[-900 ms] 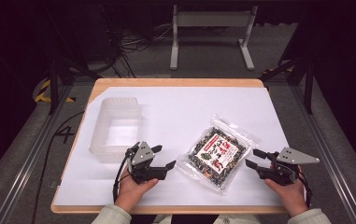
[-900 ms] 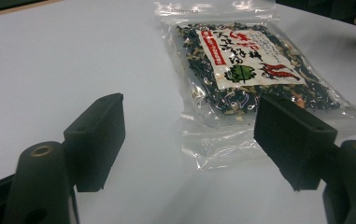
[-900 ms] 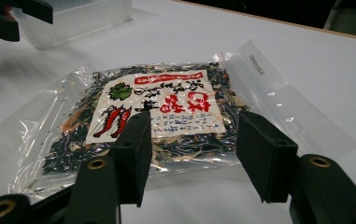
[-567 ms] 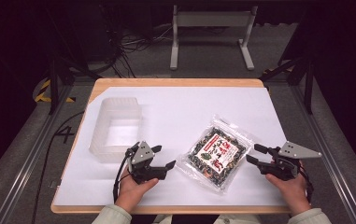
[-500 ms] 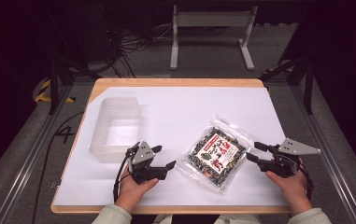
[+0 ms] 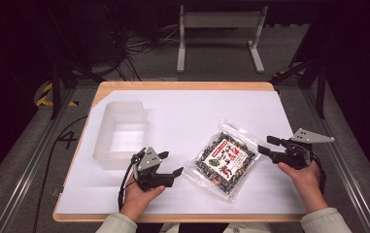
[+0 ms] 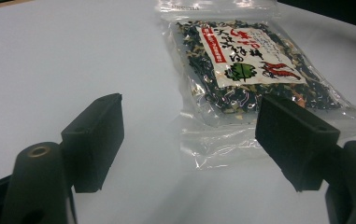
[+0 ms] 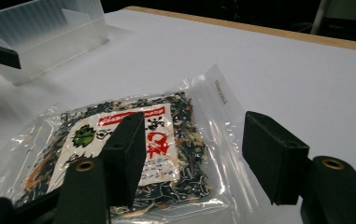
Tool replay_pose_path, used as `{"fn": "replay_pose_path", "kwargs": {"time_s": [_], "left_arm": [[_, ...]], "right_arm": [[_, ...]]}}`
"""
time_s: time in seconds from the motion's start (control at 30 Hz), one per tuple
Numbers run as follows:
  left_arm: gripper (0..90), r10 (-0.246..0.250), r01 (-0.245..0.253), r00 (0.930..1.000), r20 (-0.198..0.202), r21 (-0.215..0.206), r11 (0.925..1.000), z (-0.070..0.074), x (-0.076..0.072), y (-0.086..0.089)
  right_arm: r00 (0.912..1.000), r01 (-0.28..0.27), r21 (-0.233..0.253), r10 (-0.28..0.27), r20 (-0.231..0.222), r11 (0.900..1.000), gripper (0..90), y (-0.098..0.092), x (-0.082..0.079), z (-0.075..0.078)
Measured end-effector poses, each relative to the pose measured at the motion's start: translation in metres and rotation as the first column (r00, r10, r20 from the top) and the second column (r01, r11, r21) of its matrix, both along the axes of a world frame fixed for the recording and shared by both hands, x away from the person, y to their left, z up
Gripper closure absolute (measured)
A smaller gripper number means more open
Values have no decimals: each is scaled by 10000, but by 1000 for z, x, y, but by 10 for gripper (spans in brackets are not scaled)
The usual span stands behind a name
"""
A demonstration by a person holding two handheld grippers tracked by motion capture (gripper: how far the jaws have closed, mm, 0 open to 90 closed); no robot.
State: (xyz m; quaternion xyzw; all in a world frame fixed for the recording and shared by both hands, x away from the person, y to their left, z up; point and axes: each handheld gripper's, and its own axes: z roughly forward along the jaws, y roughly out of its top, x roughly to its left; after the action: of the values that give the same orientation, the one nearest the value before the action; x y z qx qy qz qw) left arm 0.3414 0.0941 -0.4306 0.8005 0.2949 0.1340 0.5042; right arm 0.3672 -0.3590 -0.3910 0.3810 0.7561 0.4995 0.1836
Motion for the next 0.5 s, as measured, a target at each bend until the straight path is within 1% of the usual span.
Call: {"fn": "replay_pose_path", "kwargs": {"time_s": [0.1,0.13,0.2,0.23,0.3,0.33,0.4,0.43,0.5], "left_arm": [[248,-27,27,10000,36,26,10000,0,1,0],[249,-29,29,10000,40,28,10000,0,1,1],[249,-48,48,10000,45,42,10000,0,1,1],[249,-43,43,10000,4,-16,10000,0,1,1],[249,-40,40,10000,7,-24,10000,0,1,1],[249,-34,34,10000,-4,-10,10000,-1,1,1],[249,-26,26,10000,-29,4,10000,-1,1,1],[249,-25,25,10000,-20,4,10000,-1,1,1],[249,-23,23,10000,0,7,10000,-1,1,1]], "right_arm": [[9998,96,73,-94,-201,9999,398,-2,9,0],[9992,170,184,-163,-376,9997,396,-2,12,0],[9990,163,279,-151,-414,9995,392,-4,16,0],[9989,213,317,-200,-416,9993,387,-3,17,1],[9988,309,273,-299,-375,9991,382,-3,20,1],[9988,383,101,-380,-307,9992,382,-3,23,1],[9972,598,-58,-600,-436,9982,404,-3,26,-1],[9963,634,-127,-640,-572,9979,426,-3,28,-1],[9957,662,-144,-670,-643,9977,435,-4,30,-3]]}}
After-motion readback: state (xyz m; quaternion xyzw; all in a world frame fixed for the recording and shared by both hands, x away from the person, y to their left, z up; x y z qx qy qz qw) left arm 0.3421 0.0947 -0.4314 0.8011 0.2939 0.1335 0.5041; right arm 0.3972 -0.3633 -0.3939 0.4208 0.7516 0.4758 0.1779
